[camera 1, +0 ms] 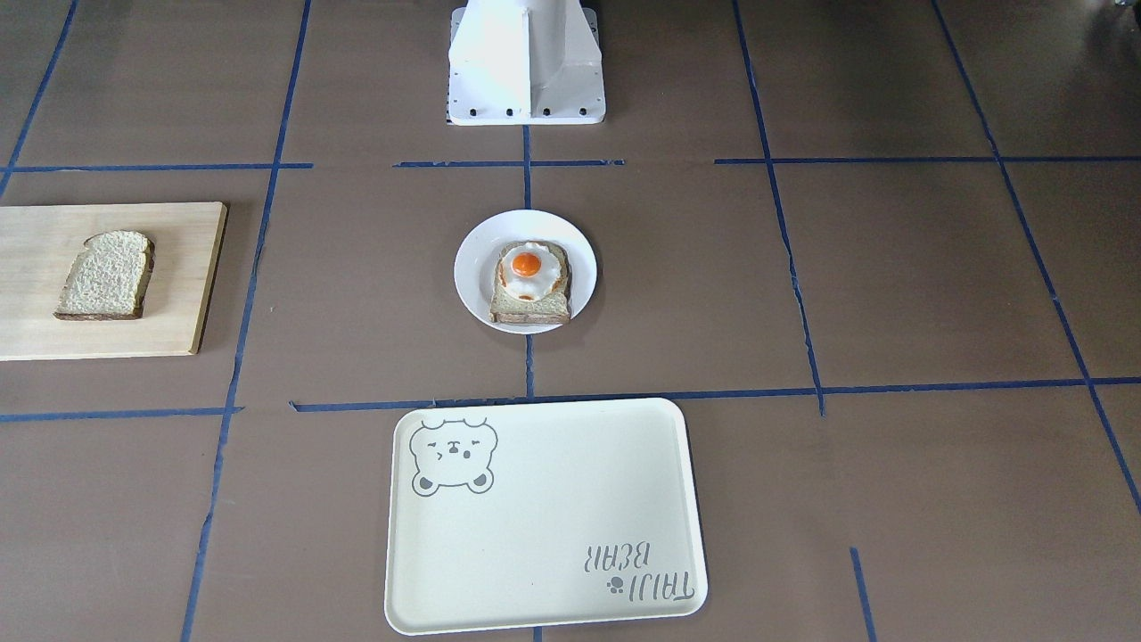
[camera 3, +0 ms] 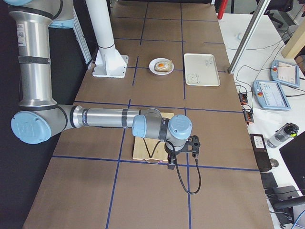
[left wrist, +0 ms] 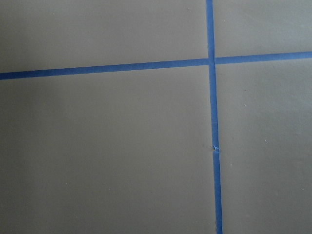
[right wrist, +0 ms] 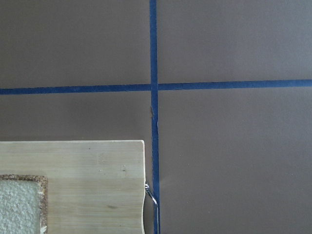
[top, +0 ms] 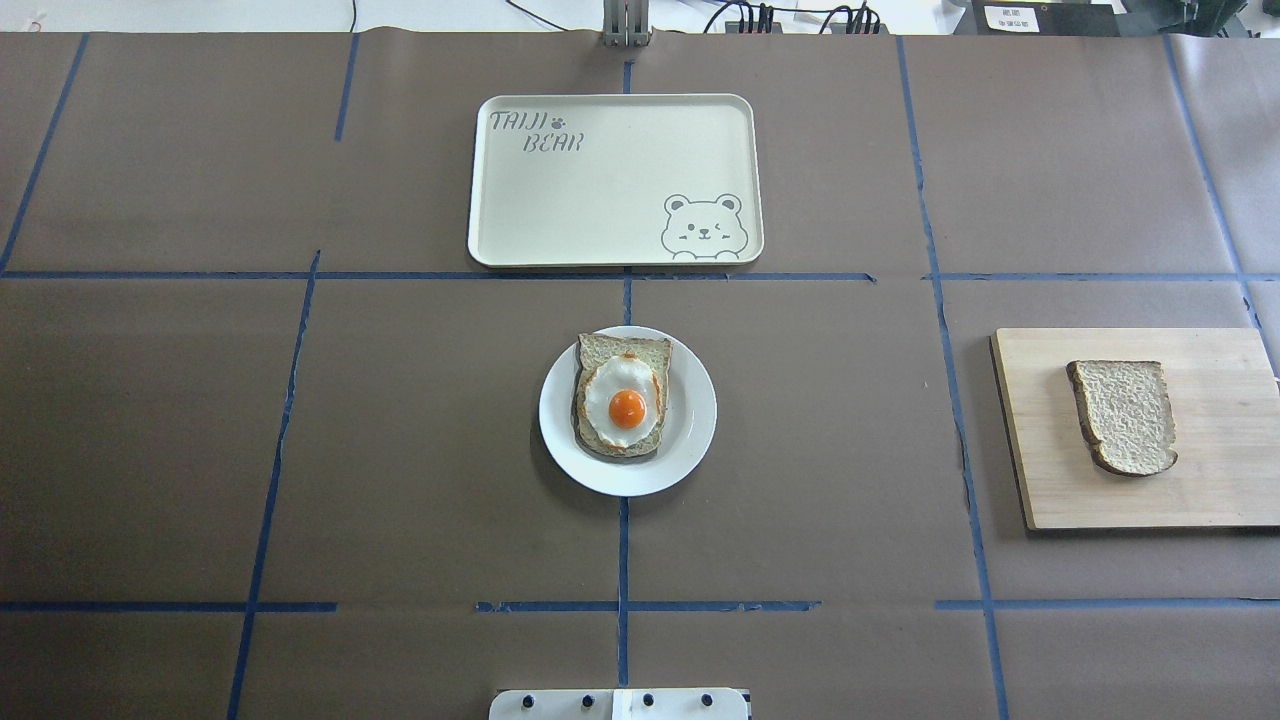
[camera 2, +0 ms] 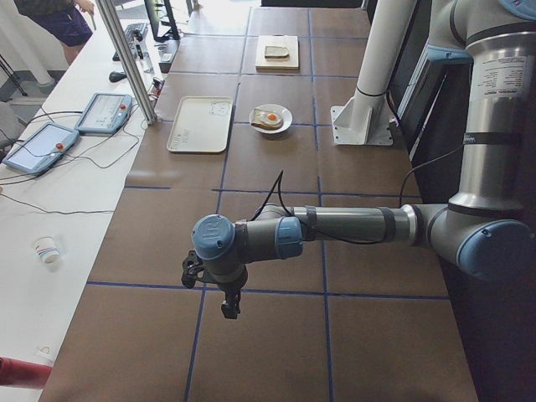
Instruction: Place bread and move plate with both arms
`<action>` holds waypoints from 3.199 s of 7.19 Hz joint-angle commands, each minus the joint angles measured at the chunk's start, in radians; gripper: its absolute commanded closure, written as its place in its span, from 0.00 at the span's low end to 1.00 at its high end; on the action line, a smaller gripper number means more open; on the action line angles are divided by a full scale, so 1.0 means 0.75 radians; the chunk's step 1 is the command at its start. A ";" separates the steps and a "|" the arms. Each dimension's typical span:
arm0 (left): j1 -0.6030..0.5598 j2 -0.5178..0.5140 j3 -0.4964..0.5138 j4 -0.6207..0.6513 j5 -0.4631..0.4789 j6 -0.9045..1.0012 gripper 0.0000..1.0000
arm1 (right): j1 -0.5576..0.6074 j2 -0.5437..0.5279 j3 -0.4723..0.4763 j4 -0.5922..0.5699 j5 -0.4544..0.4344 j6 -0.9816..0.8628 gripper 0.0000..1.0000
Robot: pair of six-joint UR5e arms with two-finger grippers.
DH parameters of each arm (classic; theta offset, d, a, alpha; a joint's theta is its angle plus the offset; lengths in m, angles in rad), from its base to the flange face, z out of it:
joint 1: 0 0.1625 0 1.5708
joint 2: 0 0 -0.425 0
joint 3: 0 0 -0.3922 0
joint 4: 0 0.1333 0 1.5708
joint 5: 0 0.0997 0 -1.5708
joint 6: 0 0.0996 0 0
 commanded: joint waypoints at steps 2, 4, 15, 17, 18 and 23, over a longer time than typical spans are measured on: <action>0.000 0.000 -0.002 -0.003 -0.006 0.000 0.00 | -0.033 0.036 0.005 0.003 -0.001 -0.001 0.00; 0.000 -0.002 -0.002 -0.009 -0.006 0.000 0.00 | -0.034 0.067 0.009 0.001 0.018 0.001 0.00; 0.000 0.000 -0.006 -0.013 -0.010 0.002 0.00 | -0.700 -0.252 0.101 1.038 -0.152 1.314 0.00; 0.000 0.000 -0.010 -0.013 -0.008 0.002 0.00 | -0.761 -0.264 0.093 1.036 -0.156 1.316 0.06; 0.000 0.000 -0.010 -0.013 -0.008 0.002 0.00 | -0.776 -0.270 0.089 1.036 -0.156 1.316 0.09; 0.000 0.000 -0.012 -0.015 -0.008 0.004 0.00 | -0.796 -0.268 0.034 1.036 -0.183 1.302 0.18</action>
